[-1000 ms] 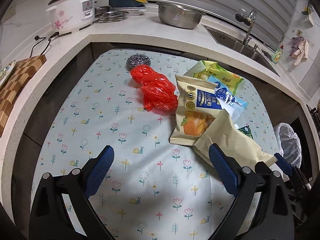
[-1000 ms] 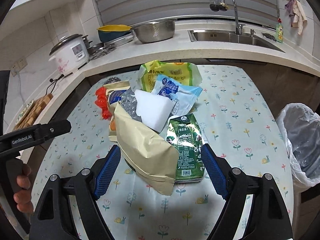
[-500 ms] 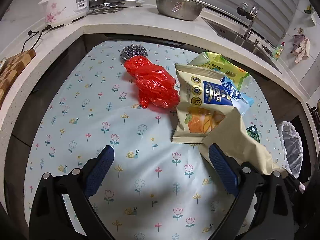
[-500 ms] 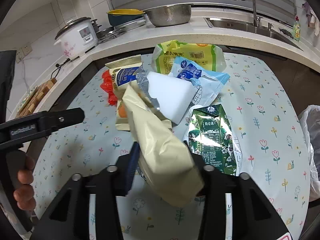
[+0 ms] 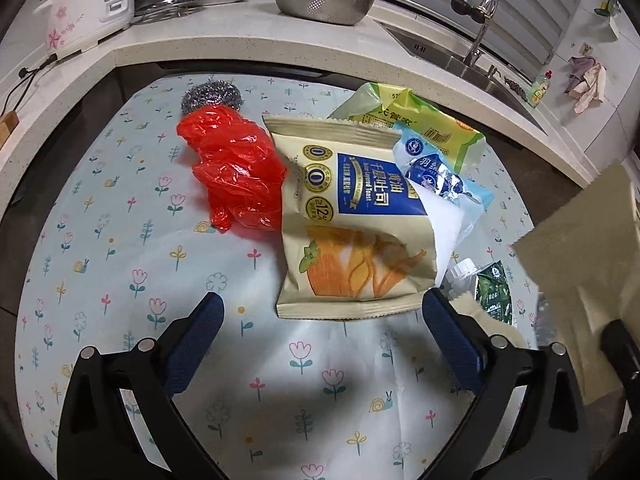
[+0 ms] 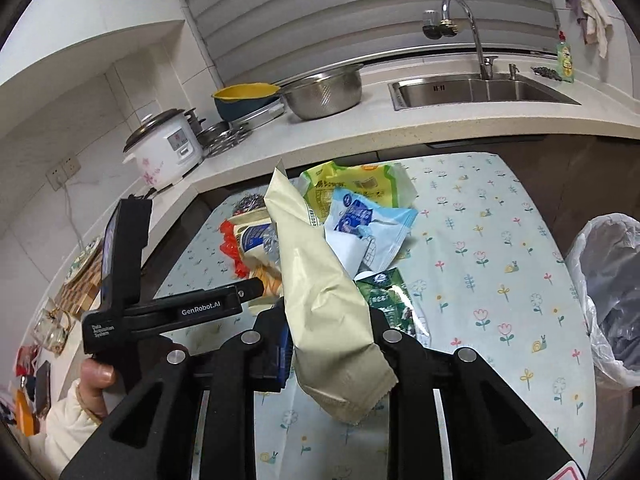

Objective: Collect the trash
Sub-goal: 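Grasp the yellow toast snack bag with the left tool while the right tool holds the beige bag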

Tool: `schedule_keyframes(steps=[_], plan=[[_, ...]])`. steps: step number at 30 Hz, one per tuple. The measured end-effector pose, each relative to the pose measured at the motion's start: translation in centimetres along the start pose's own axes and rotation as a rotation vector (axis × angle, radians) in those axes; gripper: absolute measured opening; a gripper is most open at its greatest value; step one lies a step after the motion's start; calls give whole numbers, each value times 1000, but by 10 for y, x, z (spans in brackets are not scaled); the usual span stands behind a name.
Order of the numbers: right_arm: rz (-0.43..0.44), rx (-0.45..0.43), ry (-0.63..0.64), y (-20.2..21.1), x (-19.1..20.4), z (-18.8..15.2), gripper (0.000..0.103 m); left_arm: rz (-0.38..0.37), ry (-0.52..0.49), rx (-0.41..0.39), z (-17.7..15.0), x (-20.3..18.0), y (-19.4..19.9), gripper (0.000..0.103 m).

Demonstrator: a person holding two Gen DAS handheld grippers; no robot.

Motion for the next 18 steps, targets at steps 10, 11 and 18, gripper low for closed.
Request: schedule_keyframes(steps=[10, 11, 18], plan=[[-87, -103, -121, 24, -52, 20, 22, -47, 45, -6, 21, -8, -11, 95], [-91, -111, -127, 26, -56, 22, 22, -51, 35, -9, 23, -12, -11, 95], [-107, -133, -146, 29, -72, 28, 22, -3, 51, -17, 34, -19, -21, 94]])
Point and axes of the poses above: each gripper's, at about its wrist camera, not at the fingertips, and y roughly against the way its jaws point, x to its left, z to its top, the point moved 4 cm from there along -y, roughly the way its jaws point, and after that the axes turned 6 degrees about x, right-handed, at the moved point
